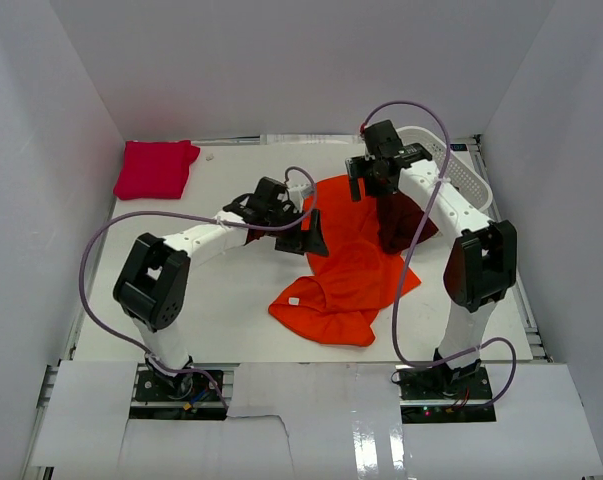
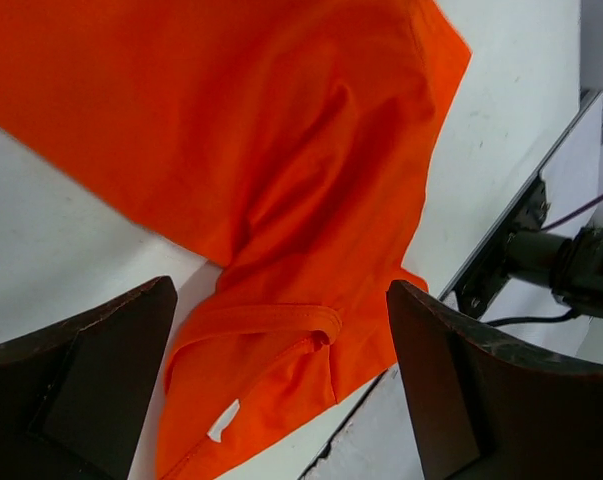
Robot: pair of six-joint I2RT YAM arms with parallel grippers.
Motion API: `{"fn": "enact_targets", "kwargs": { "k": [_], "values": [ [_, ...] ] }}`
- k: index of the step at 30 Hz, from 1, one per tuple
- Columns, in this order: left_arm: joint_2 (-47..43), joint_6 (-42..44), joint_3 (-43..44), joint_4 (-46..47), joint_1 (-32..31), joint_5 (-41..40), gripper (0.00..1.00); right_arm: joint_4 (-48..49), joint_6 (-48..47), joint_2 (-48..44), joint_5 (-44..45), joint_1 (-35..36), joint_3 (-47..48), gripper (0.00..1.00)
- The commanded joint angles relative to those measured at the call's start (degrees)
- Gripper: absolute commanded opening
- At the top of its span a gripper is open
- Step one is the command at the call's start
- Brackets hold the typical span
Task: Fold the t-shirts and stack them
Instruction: Move the tshirt to the center of the board
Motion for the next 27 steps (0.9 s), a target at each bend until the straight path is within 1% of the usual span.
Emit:
{"fn": "enact_targets", "kwargs": {
  "k": [1, 2, 4, 6, 9, 11, 13, 16, 18, 20, 21, 22, 23, 27],
  "values": [
    [1.4, 3.0, 3.3, -6.5, -2.5, -0.8, 0.98, -1.1, 2.3, 1.1, 2.7, -3.3, 3.3, 0.93],
    [2.2, 4.3, 4.7, -7.6, -3.2, -0.9, 0.98, -1.2, 2.6, 1.1, 2.4, -4.0, 3.1, 0.93],
    [5.0, 6.9, 7.8, -12.4, -6.1, -4.3, 0.98, -1.4, 3.3, 0.9, 2.3, -6.1, 2.9, 0.93],
    [7.0, 8.2, 9.8, -17.2, -7.7, -9.0, 0.98, -1.6, 3.5, 1.1, 1.8, -8.0, 3.1, 0.93],
    [11.6, 9.7, 13.2, -22.8, -9.6, -12.5, 0.97, -2.2, 3.8, 1.3, 1.0, -9.9, 3.4, 0.93],
    [14.6, 10.3, 15.7, -26.1, -11.2, -18.1, 0.97, -2.2, 3.8, 0.9, 0.5, -10.5, 3.1, 0.92],
    [15.4, 10.8, 16.4, -26.4, -12.7, -21.6, 0.97, -2.1, 3.8, 0.5, 0.4, -11.1, 2.7, 0.92],
    [16.7, 10.6, 17.3, -26.9, -13.9, -22.7, 0.97, -2.2, 3.5, 0.6, 0.8, -11.9, 1.6, 0.92],
    [17.4, 10.3, 17.8, -27.4, -14.2, -23.6, 0.78, -2.2, 3.3, 1.2, 0.5, -12.6, 0.9, 0.93],
    [18.4, 9.9, 18.7, -28.2, -14.2, -23.7, 0.56, -2.2, 3.3, 1.3, 1.0, -12.8, 0.2, 0.93],
    [18.6, 9.9, 19.0, -28.4, -14.1, -23.7, 0.27, -2.1, 3.3, 1.3, 1.3, -12.9, -0.7, 0.94],
    [18.8, 9.7, 19.6, -28.5, -14.2, -24.1, 0.09, -2.1, 3.3, 1.3, 1.8, -12.9, -1.0, 0.94],
    [19.0, 9.6, 20.0, -28.9, -14.2, -24.6, 0.00, -2.1, 3.3, 1.3, 2.7, -13.0, -1.4, 0.94],
    [19.0, 6.8, 21.7, -30.3, -13.0, -27.5, 0.00, -2.1, 3.7, 1.5, 3.5, -13.3, -4.2, 0.96]
  ]
}}
